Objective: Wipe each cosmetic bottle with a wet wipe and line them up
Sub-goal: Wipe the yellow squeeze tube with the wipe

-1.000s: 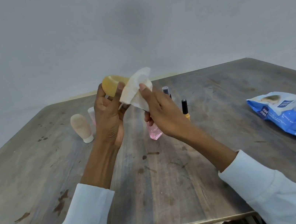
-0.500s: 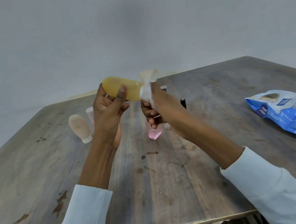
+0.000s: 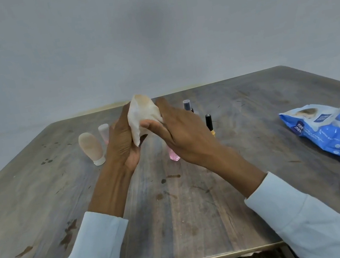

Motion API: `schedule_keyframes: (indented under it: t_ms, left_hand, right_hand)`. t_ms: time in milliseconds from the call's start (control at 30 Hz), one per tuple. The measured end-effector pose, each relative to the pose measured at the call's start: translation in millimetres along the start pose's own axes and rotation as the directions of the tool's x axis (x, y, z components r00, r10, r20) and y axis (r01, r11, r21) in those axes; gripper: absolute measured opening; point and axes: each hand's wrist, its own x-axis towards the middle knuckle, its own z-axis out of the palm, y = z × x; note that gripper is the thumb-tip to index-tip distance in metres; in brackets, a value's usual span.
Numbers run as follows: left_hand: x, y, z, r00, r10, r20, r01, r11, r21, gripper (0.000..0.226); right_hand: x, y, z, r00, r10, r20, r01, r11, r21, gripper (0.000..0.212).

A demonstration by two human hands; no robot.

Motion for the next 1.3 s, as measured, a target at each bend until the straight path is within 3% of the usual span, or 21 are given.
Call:
schedule_keyframes:
  t_ms: [67, 233, 300, 367, 433, 567, 633, 700, 767, 833, 933, 1133, 1300]
  left_hand:
    - [3.1, -2.3, -3.0, 0.999, -0.015, 0.039, 0.016, 1.000, -0.005, 0.025]
    - [3.7, -0.5, -4.6, 1.000, -0.028, 0.012, 0.030, 0.993, -0.110, 0.025]
    - [5.6, 0.1, -7.2, 1.000, -0.015, -0.019, 0.013, 0.992, -0.122, 0.031]
    - [8.3, -0.7, -10.1, 0.999, 0.022, 0.029, -0.021, 0.999, -0.045, 0.050]
    - [10.6, -2.2, -11.0, 0.997, 0.038, 0.073, -0.037, 0.999, -0.010, 0.056]
    - [6.4, 1.1, -6.0, 0.994, 0.057, -0.096, -0.061, 0.997, -0.037, 0.050]
    - [6.0, 1.3, -6.4, 0.969, 0.189, -0.157, -0.174, 0.979, 0.102, 0.037]
    - [6.0, -0.3, -7.4, 0.905, 0.374, -0.201, -0.293, 0.893, 0.341, 0.025]
    - [4.3, -2.6, -7.8, 0.823, 0.544, -0.165, -0.370, 0.733, 0.572, 0.022]
    - [4.5, -8.9, -12.3, 0.783, 0.616, -0.086, -0.341, 0.542, 0.768, 0.026]
    - [12.3, -22.1, -21.1, 0.814, 0.581, -0.005, -0.260, 0.372, 0.891, 0.027]
    - [17.6, -42.7, -26.0, 0.920, 0.385, 0.078, -0.189, 0.262, 0.946, 0.033]
    - [14.1, -49.4, -24.7, 0.954, 0.285, 0.091, -0.194, 0.357, 0.914, 0.041]
  right_hand:
    - [2.0, -0.1, -0.6, 0.999, -0.013, 0.043, 0.009, 0.995, 0.098, 0.029]
    - [3.2, -2.7, -2.7, 0.994, 0.091, 0.067, -0.111, 0.906, 0.409, 0.034]
    - [4.0, -2.0, -2.8, 0.992, 0.092, 0.086, -0.119, 0.899, 0.422, 0.034]
    - [4.5, -1.8, -1.6, 0.995, 0.071, 0.073, -0.093, 0.928, 0.361, 0.038]
    - [5.2, -1.1, -1.4, 0.997, 0.074, 0.035, -0.082, 0.937, 0.340, 0.040]
    - [8.2, 5.4, -4.5, 0.992, 0.119, -0.035, -0.096, 0.917, 0.388, 0.041]
    - [10.3, 9.5, -5.7, 0.995, 0.086, -0.059, -0.066, 0.957, 0.284, 0.042]
    - [10.8, 11.5, -6.0, 0.995, 0.076, -0.061, -0.060, 0.971, 0.232, 0.046]
    - [11.1, 13.0, -6.8, 0.995, 0.083, -0.064, -0.066, 0.972, 0.223, 0.050]
    - [11.3, 13.8, -7.8, 0.993, 0.090, -0.077, -0.070, 0.970, 0.233, 0.052]
    - [12.7, 16.9, -10.0, 0.992, 0.100, -0.082, -0.077, 0.966, 0.246, 0.050]
    - [13.5, 22.9, -6.6, 0.988, 0.131, -0.087, -0.110, 0.972, 0.208, 0.043]
    - [13.7, 27.6, -2.7, 0.988, 0.130, -0.085, -0.112, 0.976, 0.186, 0.048]
